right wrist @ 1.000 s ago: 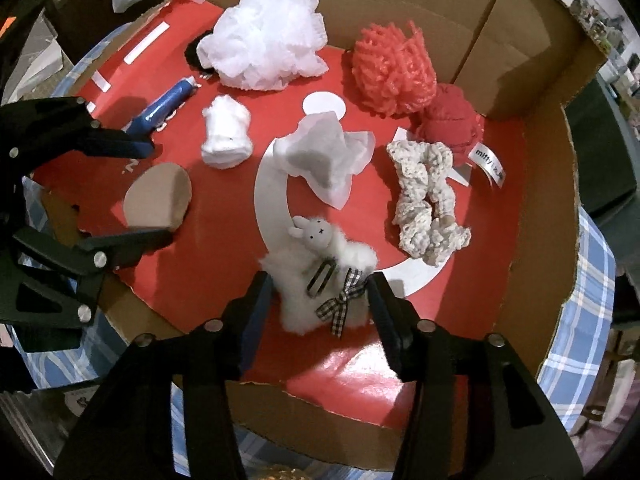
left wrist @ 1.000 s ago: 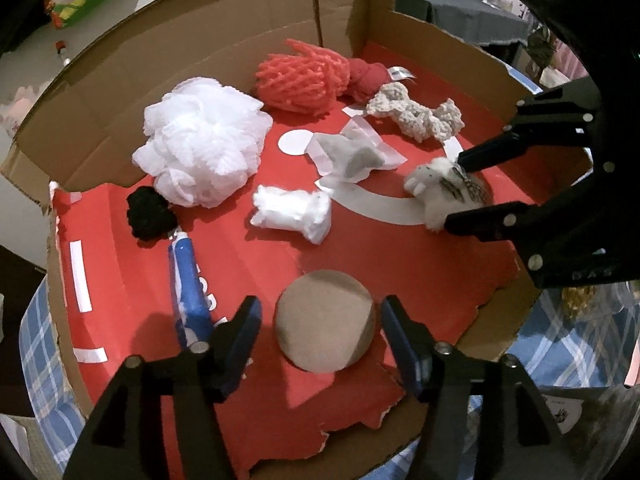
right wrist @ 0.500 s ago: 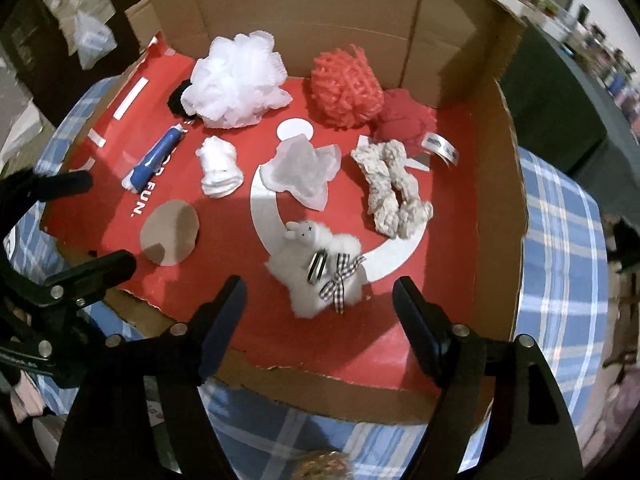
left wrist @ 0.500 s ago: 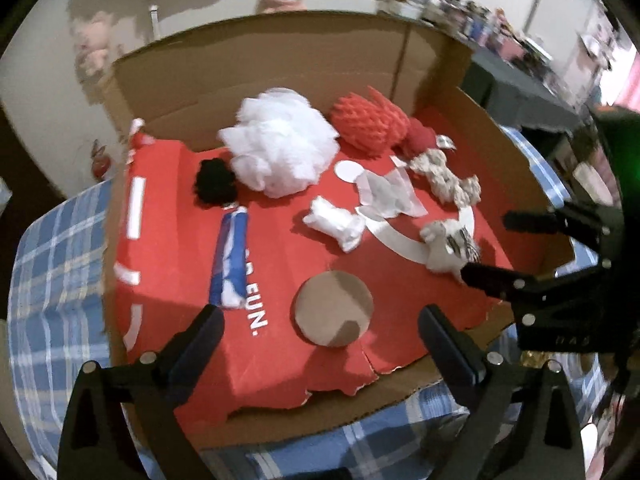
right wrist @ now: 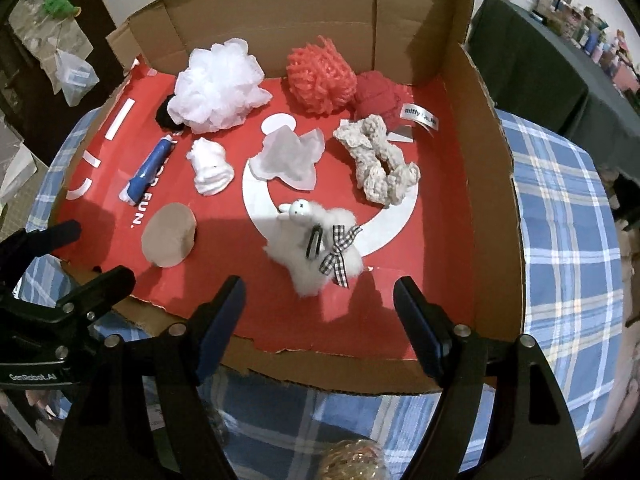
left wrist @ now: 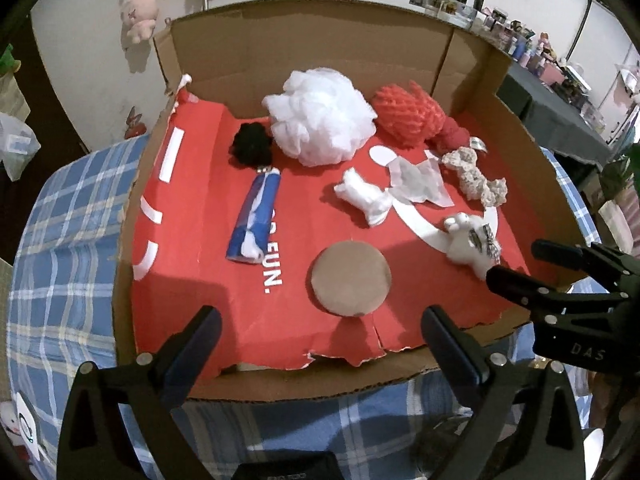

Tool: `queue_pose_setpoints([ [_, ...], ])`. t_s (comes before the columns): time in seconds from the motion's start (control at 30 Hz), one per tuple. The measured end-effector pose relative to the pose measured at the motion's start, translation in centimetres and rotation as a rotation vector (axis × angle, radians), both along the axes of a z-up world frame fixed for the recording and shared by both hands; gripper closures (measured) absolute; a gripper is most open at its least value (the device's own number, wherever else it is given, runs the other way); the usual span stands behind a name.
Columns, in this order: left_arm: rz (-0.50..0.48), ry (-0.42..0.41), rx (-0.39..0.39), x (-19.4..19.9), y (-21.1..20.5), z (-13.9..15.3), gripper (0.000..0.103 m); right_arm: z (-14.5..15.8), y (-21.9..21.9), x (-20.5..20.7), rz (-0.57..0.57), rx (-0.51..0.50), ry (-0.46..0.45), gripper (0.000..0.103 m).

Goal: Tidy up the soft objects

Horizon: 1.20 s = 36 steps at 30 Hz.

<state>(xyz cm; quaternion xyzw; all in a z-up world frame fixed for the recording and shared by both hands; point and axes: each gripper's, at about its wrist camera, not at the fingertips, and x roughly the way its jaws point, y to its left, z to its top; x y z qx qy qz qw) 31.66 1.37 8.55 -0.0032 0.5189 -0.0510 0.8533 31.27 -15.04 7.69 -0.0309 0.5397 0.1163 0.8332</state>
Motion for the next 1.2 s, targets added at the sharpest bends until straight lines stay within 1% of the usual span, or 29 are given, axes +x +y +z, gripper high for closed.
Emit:
queue_pose_setpoints([
  [0.27, 0.009, 0.015, -0.011, -0.2, -0.3, -0.6, 0.001, -0.2, -0.1, -0.6, -0.005, -0.009, -0.004, 0.027],
  [0.47, 0.026, 0.010, 0.010, -0.1, -0.3, -1.0, 0.001, -0.3, -0.1, -0.9, -0.008, -0.010, -0.012, 0.027],
  [0.57, 0.033, 0.009, 0.001, 0.0, -0.2, -1.1, 0.001, -0.3, -0.1, -0.9, -0.008, -0.011, -0.010, 0.027],
  [0.83, 0.031, -0.006, 0.026, -0.1, -0.4, -1.1, 0.001, -0.3, -0.1, -0.9, -0.012, -0.009, -0.008, 0.027],
  [1.2, 0.033, 0.002, 0.023, -0.1, -0.4, -1.4, 0.001, -0.4, 0.0, -0.9, -0.013, -0.008, -0.010, 0.027],
])
